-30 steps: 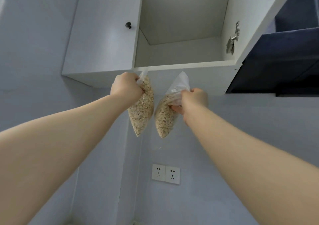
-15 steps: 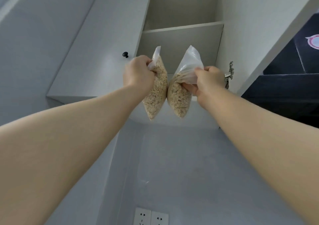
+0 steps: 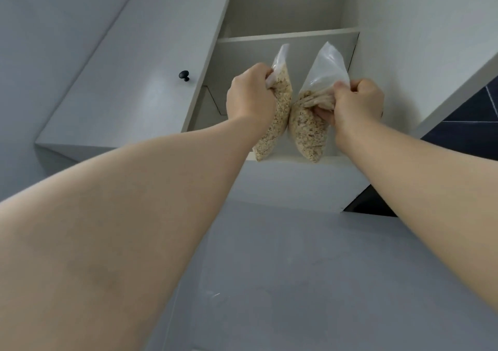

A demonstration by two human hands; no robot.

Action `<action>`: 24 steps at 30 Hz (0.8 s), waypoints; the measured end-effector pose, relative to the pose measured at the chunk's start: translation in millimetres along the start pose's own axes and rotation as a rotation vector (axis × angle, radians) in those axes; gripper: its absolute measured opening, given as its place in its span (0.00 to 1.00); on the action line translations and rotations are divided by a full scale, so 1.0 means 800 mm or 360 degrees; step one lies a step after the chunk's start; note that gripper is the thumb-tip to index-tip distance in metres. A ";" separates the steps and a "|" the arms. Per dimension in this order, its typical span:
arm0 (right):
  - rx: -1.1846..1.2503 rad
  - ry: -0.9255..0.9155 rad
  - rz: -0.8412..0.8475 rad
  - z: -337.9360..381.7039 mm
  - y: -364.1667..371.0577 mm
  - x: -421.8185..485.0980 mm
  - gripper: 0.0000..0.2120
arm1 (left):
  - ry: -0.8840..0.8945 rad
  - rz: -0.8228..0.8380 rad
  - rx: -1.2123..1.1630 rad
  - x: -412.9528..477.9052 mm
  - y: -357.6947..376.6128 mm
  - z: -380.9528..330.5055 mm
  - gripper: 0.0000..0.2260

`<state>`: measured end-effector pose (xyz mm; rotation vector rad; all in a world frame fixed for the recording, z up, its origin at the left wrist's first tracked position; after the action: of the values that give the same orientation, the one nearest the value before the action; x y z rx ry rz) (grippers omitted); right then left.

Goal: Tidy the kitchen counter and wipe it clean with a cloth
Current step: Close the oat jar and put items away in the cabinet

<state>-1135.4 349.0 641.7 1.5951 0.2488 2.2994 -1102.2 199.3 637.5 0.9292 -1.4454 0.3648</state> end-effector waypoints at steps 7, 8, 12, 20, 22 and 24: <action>-0.0256 -0.0030 -0.0035 -0.040 0.005 0.024 0.12 | -0.0002 0.0147 0.0009 0.014 0.035 0.005 0.06; -0.0313 -0.0040 -0.0036 -0.042 0.005 0.026 0.13 | -0.0002 0.0194 -0.0001 0.015 0.040 0.007 0.05; -0.0643 -0.0168 0.0049 -0.054 0.005 0.026 0.07 | -0.0084 0.0428 -0.0203 0.007 0.054 0.022 0.10; -0.1019 -0.0161 0.0518 -0.083 0.010 0.023 0.11 | -0.0408 0.0724 -0.0302 -0.024 0.084 0.068 0.27; -0.1128 -0.0120 0.0553 -0.084 0.013 0.021 0.16 | -0.0445 0.0741 -0.0272 -0.029 0.087 0.069 0.30; -0.1233 -0.0098 0.0555 -0.083 0.014 0.019 0.27 | -0.0526 0.0761 -0.0162 -0.033 0.089 0.071 0.31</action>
<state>-1204.4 347.4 634.9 1.3413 -0.8906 2.1469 -1195.7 210.7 627.9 0.5690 -1.9763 0.4992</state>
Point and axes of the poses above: each hand's wrist, its own x-axis towards the middle knuckle, its own y-axis out of the palm, z = x × y, the point moved 3 cm from there along x, towards the middle knuckle, and after that the axes turned 8 degrees about -x, right-handed, at the moved point
